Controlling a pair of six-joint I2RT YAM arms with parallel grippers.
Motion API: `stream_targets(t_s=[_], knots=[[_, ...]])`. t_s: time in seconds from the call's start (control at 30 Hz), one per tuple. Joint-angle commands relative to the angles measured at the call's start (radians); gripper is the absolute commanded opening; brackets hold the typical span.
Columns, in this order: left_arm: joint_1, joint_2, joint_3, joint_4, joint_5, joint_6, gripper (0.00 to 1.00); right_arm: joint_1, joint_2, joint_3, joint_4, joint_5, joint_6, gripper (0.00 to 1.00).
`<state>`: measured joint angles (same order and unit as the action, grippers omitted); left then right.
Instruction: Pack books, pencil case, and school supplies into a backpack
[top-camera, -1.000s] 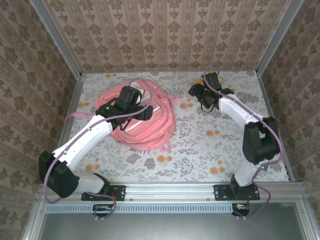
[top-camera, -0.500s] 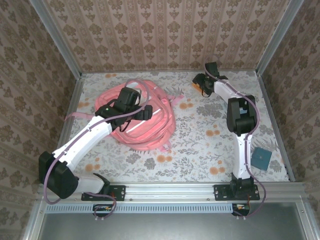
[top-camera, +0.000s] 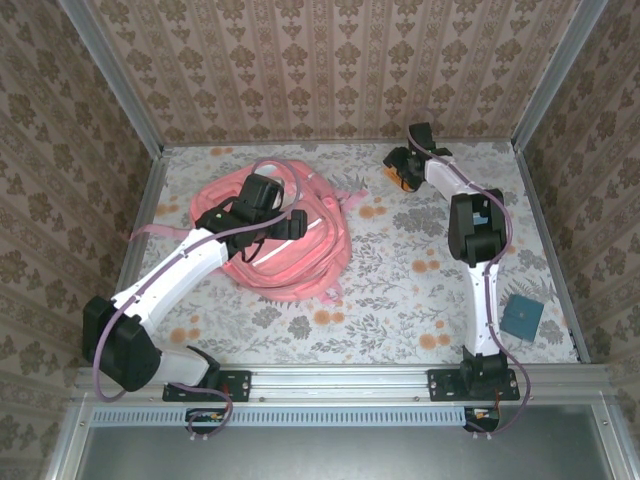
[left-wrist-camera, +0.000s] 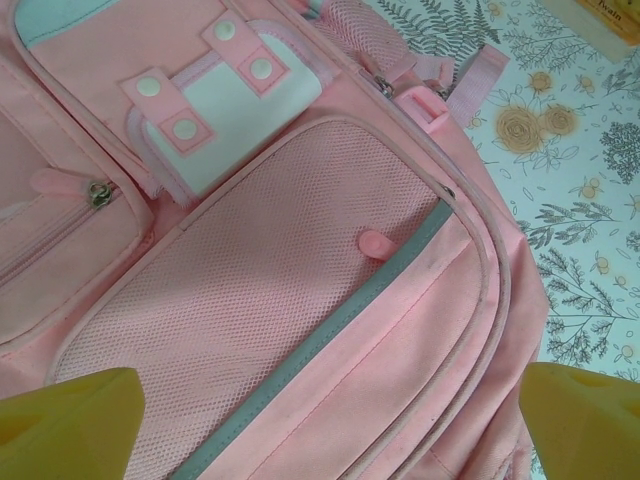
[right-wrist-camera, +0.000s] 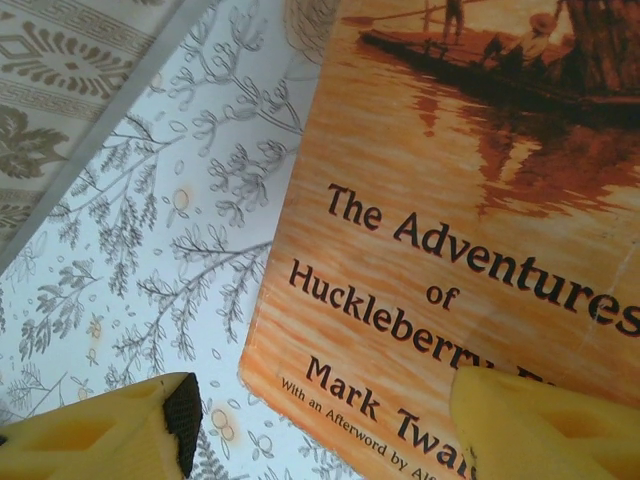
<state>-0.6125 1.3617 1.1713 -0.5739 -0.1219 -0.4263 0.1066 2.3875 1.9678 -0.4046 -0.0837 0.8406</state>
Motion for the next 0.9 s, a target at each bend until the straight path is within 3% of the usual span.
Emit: stream_targets(t_s=[0.0, 0.4, 0.7, 0.87], knots=[[0.007, 0.008, 0.002, 0.011, 0.016, -0.019, 0.97, 0.001, -0.041, -0.130, -0.165, -0.073, 0.010, 0.70], [0.007, 0.044, 0.024, 0.022, 0.089, -0.046, 0.98, 0.032, -0.363, -0.612, -0.148, -0.210, -0.120, 0.69], [-0.002, 0.137, 0.086, 0.046, 0.166, -0.084, 0.98, 0.116, -0.656, -1.026, -0.140, -0.171, -0.080, 0.69], [-0.025, 0.188, 0.114, 0.066, 0.210, -0.122, 0.98, 0.151, -0.794, -1.104, -0.235, -0.173, -0.138, 0.66]])
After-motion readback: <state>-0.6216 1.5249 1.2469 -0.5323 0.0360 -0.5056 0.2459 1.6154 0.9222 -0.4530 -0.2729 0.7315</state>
